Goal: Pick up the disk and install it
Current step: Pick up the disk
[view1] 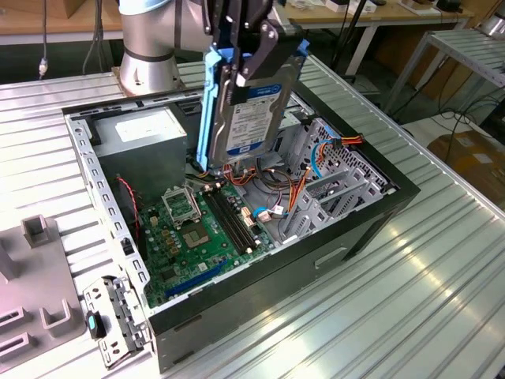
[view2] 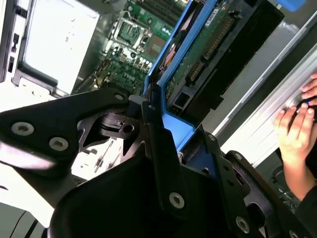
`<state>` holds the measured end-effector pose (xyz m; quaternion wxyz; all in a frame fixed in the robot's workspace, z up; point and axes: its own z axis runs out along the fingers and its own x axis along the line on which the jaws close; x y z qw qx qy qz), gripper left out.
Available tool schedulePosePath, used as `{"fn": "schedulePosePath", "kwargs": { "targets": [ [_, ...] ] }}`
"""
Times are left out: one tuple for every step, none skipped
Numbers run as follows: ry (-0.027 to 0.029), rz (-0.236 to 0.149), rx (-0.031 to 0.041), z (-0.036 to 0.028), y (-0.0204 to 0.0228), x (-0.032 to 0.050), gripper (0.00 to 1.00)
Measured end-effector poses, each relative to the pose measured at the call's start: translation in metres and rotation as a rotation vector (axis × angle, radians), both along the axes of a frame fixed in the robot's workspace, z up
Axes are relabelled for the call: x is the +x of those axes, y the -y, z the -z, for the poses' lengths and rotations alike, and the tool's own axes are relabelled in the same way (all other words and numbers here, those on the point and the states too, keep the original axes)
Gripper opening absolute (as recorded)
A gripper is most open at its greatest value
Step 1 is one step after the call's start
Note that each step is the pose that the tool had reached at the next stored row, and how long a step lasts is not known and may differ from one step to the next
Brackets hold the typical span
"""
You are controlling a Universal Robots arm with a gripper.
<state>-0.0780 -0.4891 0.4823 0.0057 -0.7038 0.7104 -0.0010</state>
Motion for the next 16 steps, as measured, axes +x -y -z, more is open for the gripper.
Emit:
{"fn": "schedulePosePath", "kwargs": {
  "targets": [
    [0.0,0.0,-0.0001,0.0002,0.0,0.0058,0.37],
    [0.0,0.0,0.0,0.0004,0.0,0.0105,0.37],
    [0.0,0.0,0.0,0.0006,0.0002,0.0158,0.37],
    [0.0,0.0,0.0,0.0007,0.0005,0.0184,0.37],
    [0.0,0.0,-0.0002,0.0008,0.0011,0.0205,0.37],
    [0.0,0.0,-0.0003,0.0009,0.0021,0.0213,0.37],
    [0.0,0.0,-0.0003,0.001,0.005,0.0221,0.37],
    [0.0,0.0,-0.0003,0.0012,0.0078,0.0225,0.37],
    [0.0,0.0,-0.0004,0.0013,0.0112,0.0229,0.37],
    [0.0,0.0,-0.0002,0.0015,0.0152,0.0232,0.37],
    [0.0001,0.0,-0.0002,0.0018,0.019,0.0234,0.37],
    [0.0,0.0,-0.0003,0.002,0.0246,0.0239,0.37],
    [0.0,0.0,-0.0003,0.0023,0.0288,0.0244,0.37],
    [0.0,0.0,-0.0002,0.0025,0.032,0.0249,0.37],
    [-0.0001,0.0,-0.0002,0.0028,0.0364,0.0257,0.37],
    [-0.0003,0.0,-0.0003,0.003,0.0399,0.0265,0.37]
  ]
}}
